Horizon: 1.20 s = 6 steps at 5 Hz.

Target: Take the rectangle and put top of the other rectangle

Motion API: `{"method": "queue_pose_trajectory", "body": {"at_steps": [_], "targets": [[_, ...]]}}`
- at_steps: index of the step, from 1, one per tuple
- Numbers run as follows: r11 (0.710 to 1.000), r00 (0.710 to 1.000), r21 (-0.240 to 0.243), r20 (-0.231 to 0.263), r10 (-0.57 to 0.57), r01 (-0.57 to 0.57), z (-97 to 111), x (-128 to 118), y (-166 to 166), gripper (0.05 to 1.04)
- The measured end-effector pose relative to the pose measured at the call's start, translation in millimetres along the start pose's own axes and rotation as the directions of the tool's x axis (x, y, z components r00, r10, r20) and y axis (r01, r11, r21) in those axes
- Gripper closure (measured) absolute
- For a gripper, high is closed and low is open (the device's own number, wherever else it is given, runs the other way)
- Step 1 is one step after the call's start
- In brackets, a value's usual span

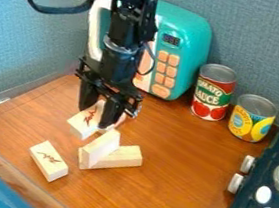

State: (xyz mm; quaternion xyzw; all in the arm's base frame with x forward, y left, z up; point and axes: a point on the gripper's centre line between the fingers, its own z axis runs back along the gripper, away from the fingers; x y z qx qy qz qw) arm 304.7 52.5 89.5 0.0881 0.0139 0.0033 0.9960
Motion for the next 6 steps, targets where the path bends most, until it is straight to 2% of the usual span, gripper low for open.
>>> {"method": "queue_pose_trajectory", "body": {"at_steps": [3, 6], "targets": [[1.000, 0.998, -0.006, -0.060, 0.008, -0.008, -24.8, -1.0, -2.5, 0.524], [0.998, 0.996, -0.019, -0.063, 0.065, -0.066, -29.8, 1.2, -4.3, 0.524]]}}
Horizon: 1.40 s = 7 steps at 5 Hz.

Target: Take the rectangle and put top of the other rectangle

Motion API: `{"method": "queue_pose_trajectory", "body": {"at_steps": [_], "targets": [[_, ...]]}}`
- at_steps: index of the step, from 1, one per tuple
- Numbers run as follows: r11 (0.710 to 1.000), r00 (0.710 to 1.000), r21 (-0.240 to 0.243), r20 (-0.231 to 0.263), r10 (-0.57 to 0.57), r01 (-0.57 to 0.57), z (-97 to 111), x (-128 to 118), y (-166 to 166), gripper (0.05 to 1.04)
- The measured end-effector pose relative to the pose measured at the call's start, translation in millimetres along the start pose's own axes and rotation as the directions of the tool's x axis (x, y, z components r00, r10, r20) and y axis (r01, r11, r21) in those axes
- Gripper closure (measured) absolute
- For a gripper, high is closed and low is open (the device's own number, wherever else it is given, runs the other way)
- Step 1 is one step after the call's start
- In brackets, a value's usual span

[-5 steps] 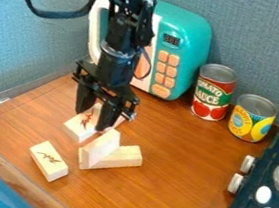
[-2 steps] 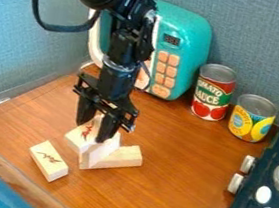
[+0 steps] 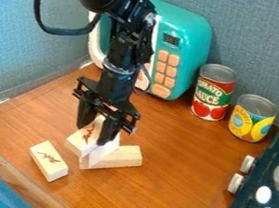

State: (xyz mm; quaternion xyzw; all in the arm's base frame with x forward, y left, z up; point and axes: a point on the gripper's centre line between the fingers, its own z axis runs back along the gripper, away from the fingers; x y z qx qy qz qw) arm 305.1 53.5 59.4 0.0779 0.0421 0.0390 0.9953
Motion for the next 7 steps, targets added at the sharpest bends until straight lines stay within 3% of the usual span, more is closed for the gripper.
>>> {"method": "queue_pose_trajectory", "body": {"at_steps": [3, 4, 5, 6, 7], "targets": [[0.999, 0.999, -0.002, 0.018, 0.042, -0.042, 4.0, 4.1, -2.0, 0.524], [0.998, 0.998, -0.003, 0.018, 0.057, -0.056, 4.7, 4.5, -2.5, 0.477], [0.999, 0.999, 0.006, 0.031, 0.045, -0.045, 7.1, 7.1, -6.8, 0.182], [0.999, 0.999, 0.004, 0.034, 0.038, -0.038, 7.5, 7.7, -7.5, 0.075], [0.999, 0.998, 0.002, 0.029, 0.048, -0.048, 7.0, 6.7, -6.9, 0.079]]}}
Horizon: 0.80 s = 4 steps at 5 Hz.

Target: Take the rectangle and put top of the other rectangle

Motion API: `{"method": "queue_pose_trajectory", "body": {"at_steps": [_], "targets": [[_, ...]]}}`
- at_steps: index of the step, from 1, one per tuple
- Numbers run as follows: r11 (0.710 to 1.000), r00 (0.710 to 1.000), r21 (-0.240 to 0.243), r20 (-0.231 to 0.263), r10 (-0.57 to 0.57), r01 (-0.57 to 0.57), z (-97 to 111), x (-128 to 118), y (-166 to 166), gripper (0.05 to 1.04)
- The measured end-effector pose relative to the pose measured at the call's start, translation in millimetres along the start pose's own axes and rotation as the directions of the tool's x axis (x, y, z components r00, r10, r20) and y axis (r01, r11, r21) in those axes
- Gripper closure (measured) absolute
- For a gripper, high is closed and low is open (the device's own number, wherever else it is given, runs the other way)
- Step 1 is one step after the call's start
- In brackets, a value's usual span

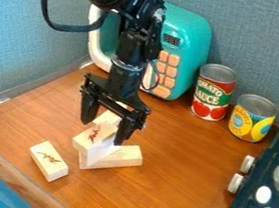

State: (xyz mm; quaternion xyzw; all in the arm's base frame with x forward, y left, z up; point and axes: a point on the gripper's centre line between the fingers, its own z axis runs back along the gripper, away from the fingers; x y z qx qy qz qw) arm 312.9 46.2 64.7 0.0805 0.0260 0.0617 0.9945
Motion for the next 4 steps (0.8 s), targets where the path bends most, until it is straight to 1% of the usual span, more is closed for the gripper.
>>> {"method": "queue_pose_trajectory", "body": {"at_steps": [1, 2, 3, 4], "targets": [[1.000, 1.000, -0.020, 0.028, 0.011, -0.011, 11.9, -2.3, 1.7, 0.083], [0.998, 0.994, -0.050, 0.101, 0.044, -0.039, 35.5, -17.3, 10.0, 0.083], [0.998, 0.984, -0.049, 0.167, 0.057, -0.050, 56.1, -30.4, 16.4, 0.083], [0.998, 0.986, -0.057, 0.166, -0.022, 0.032, 59.3, -33.3, 15.2, 0.083]]}}
